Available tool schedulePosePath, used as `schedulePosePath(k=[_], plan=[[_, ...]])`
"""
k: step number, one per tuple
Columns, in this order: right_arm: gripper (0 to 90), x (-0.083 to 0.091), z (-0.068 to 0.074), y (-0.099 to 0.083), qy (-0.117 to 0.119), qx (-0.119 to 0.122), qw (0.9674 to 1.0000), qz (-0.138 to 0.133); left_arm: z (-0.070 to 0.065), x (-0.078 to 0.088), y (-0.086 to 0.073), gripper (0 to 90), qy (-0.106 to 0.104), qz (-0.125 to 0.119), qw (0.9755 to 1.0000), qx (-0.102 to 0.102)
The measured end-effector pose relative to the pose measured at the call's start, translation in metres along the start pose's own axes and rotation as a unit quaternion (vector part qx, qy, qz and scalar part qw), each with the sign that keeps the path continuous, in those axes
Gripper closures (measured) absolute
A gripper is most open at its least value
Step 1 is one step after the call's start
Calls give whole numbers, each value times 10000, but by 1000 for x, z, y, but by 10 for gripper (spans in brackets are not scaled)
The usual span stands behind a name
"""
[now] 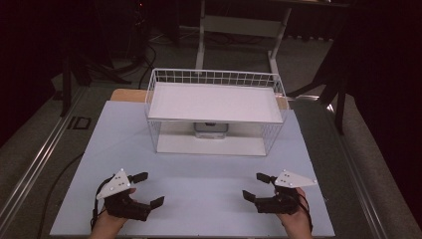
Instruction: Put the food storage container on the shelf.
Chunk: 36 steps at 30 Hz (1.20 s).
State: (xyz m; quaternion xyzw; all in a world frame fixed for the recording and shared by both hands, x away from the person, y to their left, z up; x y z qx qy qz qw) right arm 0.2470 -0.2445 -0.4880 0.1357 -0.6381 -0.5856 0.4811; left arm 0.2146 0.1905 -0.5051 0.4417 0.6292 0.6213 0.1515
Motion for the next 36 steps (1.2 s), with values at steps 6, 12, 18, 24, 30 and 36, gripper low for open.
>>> schedulePosePath(k=[6, 12, 18, 24, 30, 36], plan=[[173, 3, -1, -8, 128, 126, 9998, -51, 1, 0, -4, 15, -9, 29, 10000, -36], [170, 1, -6, -14, 119, 395, 9991, -67, 2, -2, -5, 15, -82, 35, 10000, -3], [171, -6, -15, -21, 115, 341, 9993, 76, 1, -7, -7, 15, -43, 177, 9998, -117], [168, -7, -21, -23, 29, 310, 9995, 88, 2, -9, -7, 15, -41, 160, 9997, -161], [160, -5, -24, -23, 52, 233, 9997, 29, 0, -7, -5, 15, 37, 111, 9997, -210], [158, -3, -27, -24, 32, 92, 10000, 19, 4, -4, -8, 15, 99, 113, 9997, -175]])
Point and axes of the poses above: each handheld gripper's, and its own axes: x roughly backward along the jaws, y roughly out of its top, z roughly to its left, the point moved 1 cm from there along -x, roughly forward along the jaws
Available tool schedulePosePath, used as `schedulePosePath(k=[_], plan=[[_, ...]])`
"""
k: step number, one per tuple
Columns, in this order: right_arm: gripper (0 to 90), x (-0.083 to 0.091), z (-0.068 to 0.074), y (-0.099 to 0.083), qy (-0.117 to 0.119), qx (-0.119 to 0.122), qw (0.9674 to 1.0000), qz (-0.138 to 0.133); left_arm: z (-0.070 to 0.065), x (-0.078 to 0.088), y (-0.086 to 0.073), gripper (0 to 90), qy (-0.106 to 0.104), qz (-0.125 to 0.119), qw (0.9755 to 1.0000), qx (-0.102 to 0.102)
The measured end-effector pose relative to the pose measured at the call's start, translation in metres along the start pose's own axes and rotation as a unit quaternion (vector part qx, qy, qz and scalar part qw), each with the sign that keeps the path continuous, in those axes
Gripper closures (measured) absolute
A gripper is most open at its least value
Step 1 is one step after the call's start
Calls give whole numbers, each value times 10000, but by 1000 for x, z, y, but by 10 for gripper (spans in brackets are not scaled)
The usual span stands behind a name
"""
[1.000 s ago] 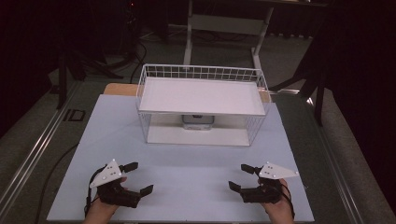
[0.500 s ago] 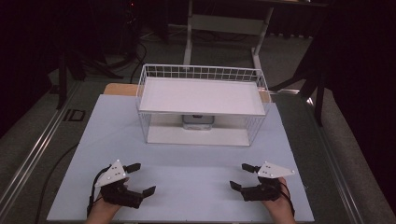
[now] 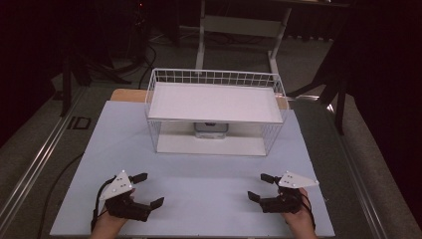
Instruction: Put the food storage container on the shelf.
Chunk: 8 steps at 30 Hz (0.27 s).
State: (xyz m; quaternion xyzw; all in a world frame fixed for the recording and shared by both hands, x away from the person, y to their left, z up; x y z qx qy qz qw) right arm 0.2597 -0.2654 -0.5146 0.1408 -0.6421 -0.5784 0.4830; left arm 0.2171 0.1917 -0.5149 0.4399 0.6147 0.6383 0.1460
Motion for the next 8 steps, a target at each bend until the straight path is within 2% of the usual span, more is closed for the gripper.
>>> schedulePosePath(k=[8], plan=[[158, 1, -1, 1, -30, -19, 10000, -30, 1, -1, -1, 15, -34, 18, 10000, 6]])
Point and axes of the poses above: each handheld gripper's, and its own axes: x roughly backward along the jaws, y roughly out of its top, z roughly to its left, the point moved 1 cm from there along -x, roughly forward along the jaws
